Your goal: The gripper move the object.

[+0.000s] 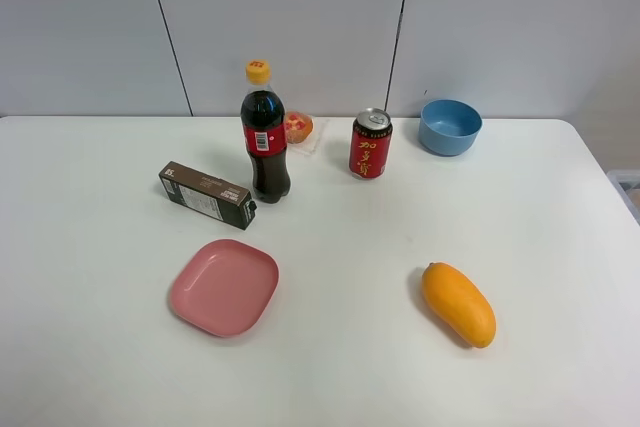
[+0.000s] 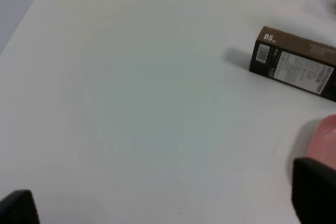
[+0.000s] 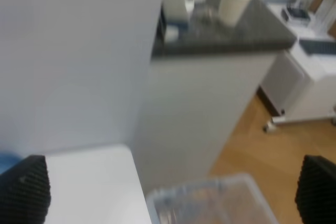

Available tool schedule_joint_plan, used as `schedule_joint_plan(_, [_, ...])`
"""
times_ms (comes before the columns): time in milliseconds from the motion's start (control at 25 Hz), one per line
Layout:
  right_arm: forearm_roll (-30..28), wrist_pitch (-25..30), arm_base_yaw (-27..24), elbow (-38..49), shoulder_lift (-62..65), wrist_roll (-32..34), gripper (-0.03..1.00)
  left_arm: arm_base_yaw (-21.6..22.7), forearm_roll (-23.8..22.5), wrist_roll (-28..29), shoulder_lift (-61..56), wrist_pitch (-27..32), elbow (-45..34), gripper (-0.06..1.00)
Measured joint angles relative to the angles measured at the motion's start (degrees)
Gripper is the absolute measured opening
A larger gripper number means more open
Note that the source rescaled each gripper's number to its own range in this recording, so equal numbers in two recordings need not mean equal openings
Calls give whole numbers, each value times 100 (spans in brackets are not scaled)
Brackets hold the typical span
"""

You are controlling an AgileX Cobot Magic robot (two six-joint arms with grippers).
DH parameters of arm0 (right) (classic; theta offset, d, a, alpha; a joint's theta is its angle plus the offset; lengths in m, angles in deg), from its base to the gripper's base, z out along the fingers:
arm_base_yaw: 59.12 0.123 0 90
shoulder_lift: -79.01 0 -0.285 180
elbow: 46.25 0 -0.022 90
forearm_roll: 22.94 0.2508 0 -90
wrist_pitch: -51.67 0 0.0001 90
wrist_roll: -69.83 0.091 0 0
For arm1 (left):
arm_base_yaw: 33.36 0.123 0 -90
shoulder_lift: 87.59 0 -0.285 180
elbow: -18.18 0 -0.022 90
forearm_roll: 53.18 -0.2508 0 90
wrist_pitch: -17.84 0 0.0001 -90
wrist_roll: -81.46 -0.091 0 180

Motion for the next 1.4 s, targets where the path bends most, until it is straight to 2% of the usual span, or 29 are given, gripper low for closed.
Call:
schedule_joint_plan(320, [73, 24, -6, 3286, 2371, 79, 79, 0, 0, 0, 0, 0, 0, 100])
schedule_joint_plan(400, [275, 26, -6, 3956, 2952, 91, 79, 0, 0, 0, 0, 0, 0, 100])
schedule_joint_plan(560, [1040, 26, -6, 5096, 4016, 93, 79, 0, 0, 0, 0, 0, 0, 100])
schedule_joint_plan(680, [1338, -85, -6, 5542, 4549, 24, 79, 0, 0, 0, 0, 0, 0, 100])
schedule_joint_plan(960, [1854, -786, 39, 6748, 5775, -369, 79, 0, -2, 0, 0, 0, 0, 100])
schedule_joint_plan(1200, [2046, -824, 134, 7203, 5897, -602, 79, 0, -2, 0, 0, 0, 0, 100])
schedule_joint_plan(1400, [2083, -832, 143, 7366, 5897, -463, 79, 0, -2, 0, 0, 0, 0, 100])
